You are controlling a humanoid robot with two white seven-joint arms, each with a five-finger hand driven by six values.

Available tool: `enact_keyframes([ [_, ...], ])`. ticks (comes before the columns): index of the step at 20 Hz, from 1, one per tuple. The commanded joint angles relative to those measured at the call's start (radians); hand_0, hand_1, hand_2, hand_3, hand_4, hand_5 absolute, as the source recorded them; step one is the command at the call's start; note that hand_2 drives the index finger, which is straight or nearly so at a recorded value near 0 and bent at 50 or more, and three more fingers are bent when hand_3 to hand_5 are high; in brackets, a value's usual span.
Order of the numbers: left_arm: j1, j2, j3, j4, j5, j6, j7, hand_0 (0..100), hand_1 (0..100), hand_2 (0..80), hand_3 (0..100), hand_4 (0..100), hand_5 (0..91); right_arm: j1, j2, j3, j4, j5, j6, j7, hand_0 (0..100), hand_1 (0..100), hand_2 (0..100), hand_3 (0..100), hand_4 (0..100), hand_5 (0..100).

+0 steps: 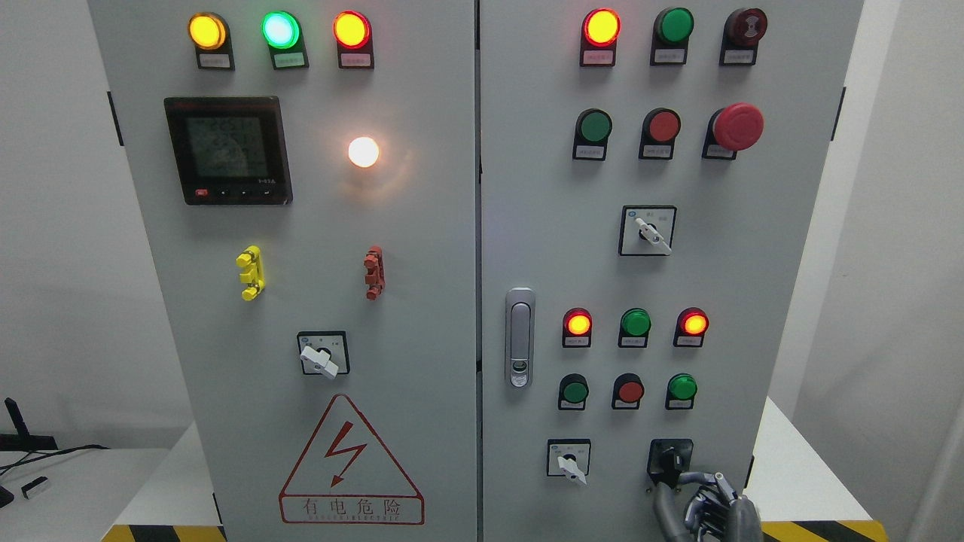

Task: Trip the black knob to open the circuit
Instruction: 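Twist the black knob with the right hand until it trips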

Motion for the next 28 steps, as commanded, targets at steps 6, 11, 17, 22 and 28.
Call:
enact_keyframes([
  [6, 0.000, 0.001, 0.000, 0.000, 0.005, -0.001, 0.001, 12, 39, 0.0, 0, 0, 0.0, -0.003, 0.000, -0.018, 0.002, 0.000, 0.000, -0.003, 41, 75, 52, 95, 100, 100],
  [11, 0.000, -0.001, 0.000, 0.000, 0.005, -0.001, 0.001, 12, 39, 0.0, 0, 0, 0.0, -0.003, 0.000, -0.015, 0.002, 0.000, 0.000, 0.001, 41, 75, 53, 95, 100, 100],
  [17, 0.000, -0.001, 0.000, 0.000, 0.005, -0.001, 0.001, 12, 39, 0.0, 0, 0, 0.0, -0.003, 0.000, -0.015, 0.002, 0.000, 0.000, 0.004, 41, 75, 53, 95, 100, 100],
  [22, 0.000, 0.001, 0.000, 0.000, 0.005, -0.001, 0.001, 12, 39, 0.0, 0, 0, 0.0, -0.003, 0.000, -0.009, 0.002, 0.000, 0.000, 0.006, 41, 75, 53, 95, 100, 100],
  [28, 0.000, -0.001, 0.000, 0.000, 0.005, -0.001, 0.001, 12, 39, 0.0, 0, 0, 0.0, -0.003, 0.000, -0.009, 0.002, 0.000, 0.000, 0.009, 41, 75, 54, 95, 100, 100],
])
